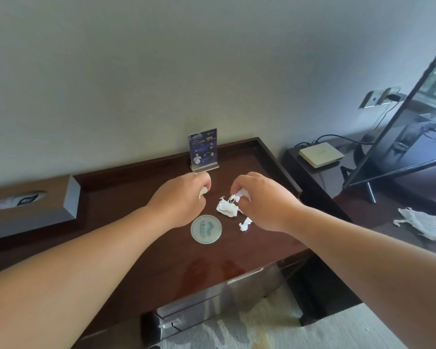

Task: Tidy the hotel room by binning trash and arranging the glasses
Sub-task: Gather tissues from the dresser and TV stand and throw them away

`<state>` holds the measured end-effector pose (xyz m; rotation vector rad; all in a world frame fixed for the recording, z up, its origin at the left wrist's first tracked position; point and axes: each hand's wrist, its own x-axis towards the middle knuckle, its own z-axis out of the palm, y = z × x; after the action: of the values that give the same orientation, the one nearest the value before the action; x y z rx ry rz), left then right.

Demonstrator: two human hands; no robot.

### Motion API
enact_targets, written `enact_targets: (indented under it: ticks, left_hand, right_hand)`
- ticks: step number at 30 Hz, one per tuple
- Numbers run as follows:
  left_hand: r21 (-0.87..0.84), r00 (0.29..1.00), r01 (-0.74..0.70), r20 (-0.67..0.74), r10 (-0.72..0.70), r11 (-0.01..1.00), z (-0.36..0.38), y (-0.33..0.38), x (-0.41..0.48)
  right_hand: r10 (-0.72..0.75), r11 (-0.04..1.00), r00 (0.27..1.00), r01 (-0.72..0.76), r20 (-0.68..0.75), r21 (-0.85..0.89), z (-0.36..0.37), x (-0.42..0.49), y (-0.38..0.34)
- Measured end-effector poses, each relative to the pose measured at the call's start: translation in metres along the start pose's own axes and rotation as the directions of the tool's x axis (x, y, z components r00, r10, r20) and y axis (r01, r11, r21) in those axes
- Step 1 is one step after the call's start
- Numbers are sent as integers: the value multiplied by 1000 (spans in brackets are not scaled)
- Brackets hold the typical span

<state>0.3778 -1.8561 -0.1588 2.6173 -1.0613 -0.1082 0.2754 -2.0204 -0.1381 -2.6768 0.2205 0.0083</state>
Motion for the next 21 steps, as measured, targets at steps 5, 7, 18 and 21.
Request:
enact_targets:
  ticks: [5, 7, 18, 21]
  left_hand:
    - [24, 1000, -2, 12, 2, 1000, 6, 30, -6]
    - [28, 1000, 0, 18, 0, 1000, 7, 35, -6]
    - [-1, 993, 5, 117, -5, 1000, 36, 15, 34]
    - [-19, 993, -5, 121, 7, 1000, 44, 10, 47]
  right_hand:
    - [10, 1000, 1000, -10, -2, 5, -9, -17, 26]
    - [10, 1000, 1000, -10, 0, 3, -8, -19, 32]
    - [114, 993, 992, -113, 61, -19, 5, -1, 57]
    - [149, 989, 987, -148, 58, -23, 6, 8, 63]
